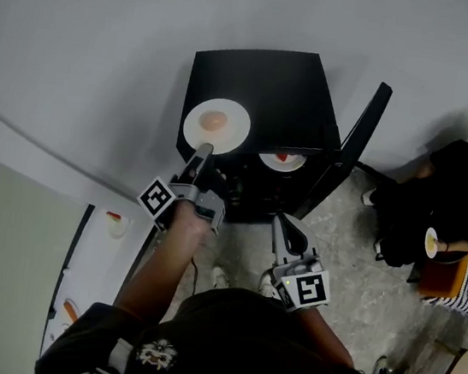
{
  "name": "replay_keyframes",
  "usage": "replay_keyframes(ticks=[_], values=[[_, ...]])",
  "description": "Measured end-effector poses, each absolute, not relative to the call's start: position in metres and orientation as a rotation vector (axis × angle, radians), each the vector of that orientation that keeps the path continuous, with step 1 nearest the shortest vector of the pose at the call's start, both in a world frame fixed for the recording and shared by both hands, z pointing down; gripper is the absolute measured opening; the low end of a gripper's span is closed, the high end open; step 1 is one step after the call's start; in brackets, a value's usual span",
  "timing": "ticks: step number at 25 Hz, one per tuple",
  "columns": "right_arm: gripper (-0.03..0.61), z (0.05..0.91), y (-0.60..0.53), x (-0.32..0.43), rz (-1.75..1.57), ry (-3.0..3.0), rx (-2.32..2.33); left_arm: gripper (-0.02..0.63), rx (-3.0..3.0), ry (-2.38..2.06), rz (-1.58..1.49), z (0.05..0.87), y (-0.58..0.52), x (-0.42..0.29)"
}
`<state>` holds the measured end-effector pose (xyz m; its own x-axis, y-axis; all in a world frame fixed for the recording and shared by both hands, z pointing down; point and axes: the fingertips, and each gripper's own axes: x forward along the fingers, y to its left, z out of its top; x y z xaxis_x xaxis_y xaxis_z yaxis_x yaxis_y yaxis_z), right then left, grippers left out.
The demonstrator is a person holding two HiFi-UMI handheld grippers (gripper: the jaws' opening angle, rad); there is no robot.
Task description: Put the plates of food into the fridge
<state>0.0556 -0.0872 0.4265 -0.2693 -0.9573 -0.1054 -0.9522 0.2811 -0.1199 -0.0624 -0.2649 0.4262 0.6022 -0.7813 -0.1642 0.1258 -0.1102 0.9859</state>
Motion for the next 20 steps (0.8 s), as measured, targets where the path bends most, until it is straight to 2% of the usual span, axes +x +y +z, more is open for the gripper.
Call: replay_keyframes(ticks=[20], values=[[0.026,0.437,-0.07,0.054,-0.098,2.41,-1.768,0.042,1.513,-0.56,-0.82,0.426,-0.228,-0.055]])
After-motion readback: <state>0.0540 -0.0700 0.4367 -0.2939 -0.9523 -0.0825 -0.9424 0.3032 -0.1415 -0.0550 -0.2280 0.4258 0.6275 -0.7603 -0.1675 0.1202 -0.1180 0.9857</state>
